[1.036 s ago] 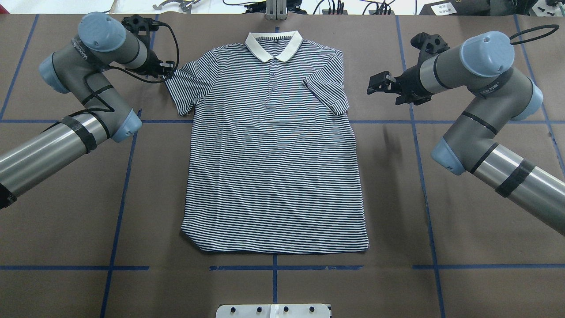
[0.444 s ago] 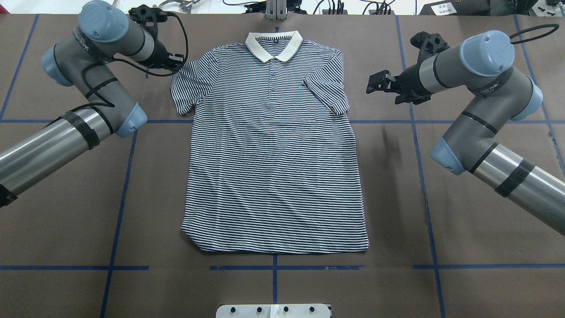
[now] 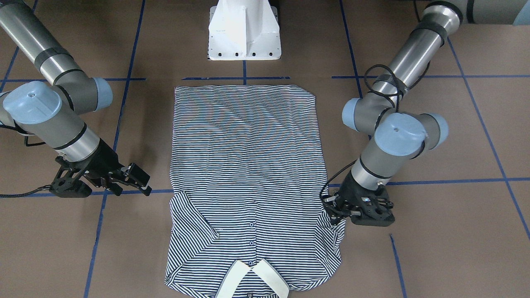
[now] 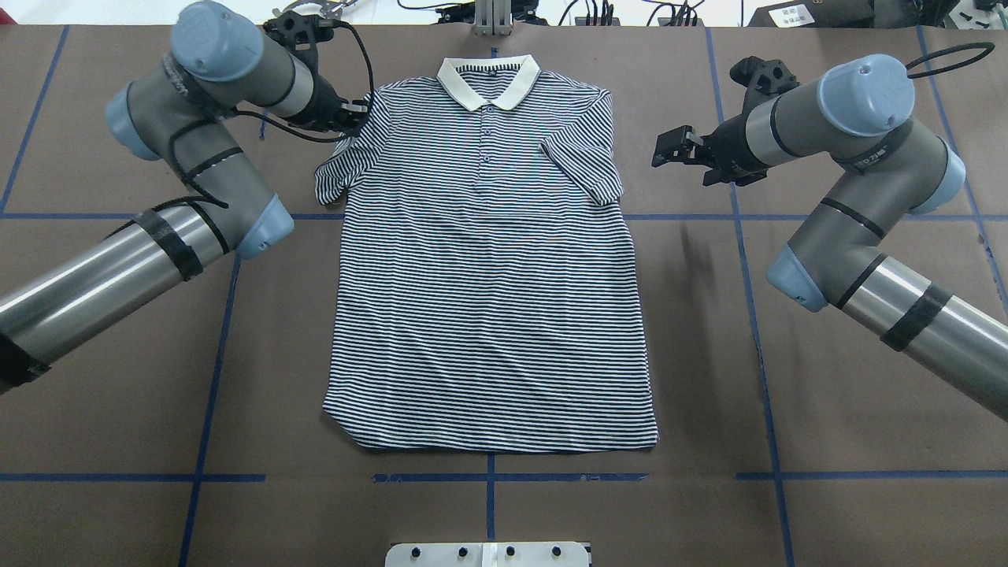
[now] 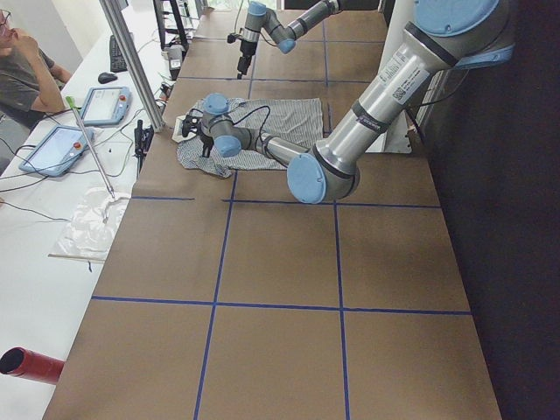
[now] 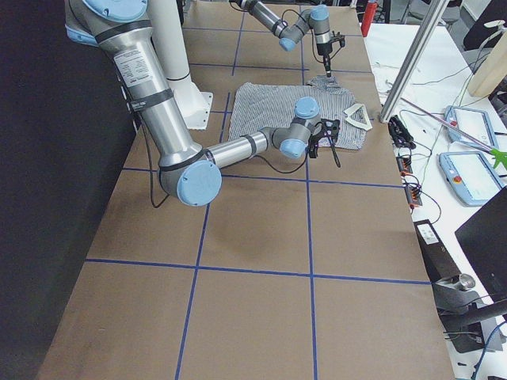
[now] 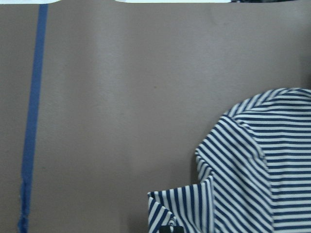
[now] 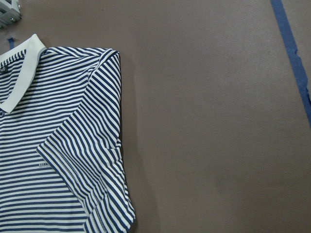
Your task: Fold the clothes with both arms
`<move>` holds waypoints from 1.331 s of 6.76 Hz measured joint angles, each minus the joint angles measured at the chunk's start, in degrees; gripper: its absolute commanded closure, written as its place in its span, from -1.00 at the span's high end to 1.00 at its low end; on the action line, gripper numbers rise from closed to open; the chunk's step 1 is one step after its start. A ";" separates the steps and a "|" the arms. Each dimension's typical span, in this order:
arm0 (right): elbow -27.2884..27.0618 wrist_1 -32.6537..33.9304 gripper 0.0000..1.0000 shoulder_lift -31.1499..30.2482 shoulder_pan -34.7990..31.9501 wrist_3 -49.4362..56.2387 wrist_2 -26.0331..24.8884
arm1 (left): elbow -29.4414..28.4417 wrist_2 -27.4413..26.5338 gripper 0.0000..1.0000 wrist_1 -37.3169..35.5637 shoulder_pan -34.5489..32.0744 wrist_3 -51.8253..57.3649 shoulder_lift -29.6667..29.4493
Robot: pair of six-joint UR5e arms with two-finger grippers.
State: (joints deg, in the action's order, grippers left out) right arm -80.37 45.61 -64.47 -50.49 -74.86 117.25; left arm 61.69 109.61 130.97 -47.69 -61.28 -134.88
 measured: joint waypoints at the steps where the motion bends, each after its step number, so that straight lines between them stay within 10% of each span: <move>1: 0.16 -0.02 1.00 0.03 0.06 0.05 0.01 | -3.06 -3.36 -1.00 -0.61 1.70 -0.92 -2.93; 5: 0.26 0.06 1.00 0.08 0.21 0.05 0.04 | -10.79 -8.12 -0.97 -0.55 2.67 -1.51 -9.25; 6: 0.15 0.03 1.00 0.11 0.21 0.00 0.14 | -10.92 -8.29 -0.08 -0.54 2.69 -1.62 -9.65; 9: -1.90 0.20 0.99 0.13 1.54 -0.55 0.49 | -9.13 -8.11 0.37 -0.28 2.77 -1.77 -9.52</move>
State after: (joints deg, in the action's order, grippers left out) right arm -82.27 45.82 -64.35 -48.95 -75.40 117.74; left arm 52.56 101.50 130.68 -44.93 -63.05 -144.39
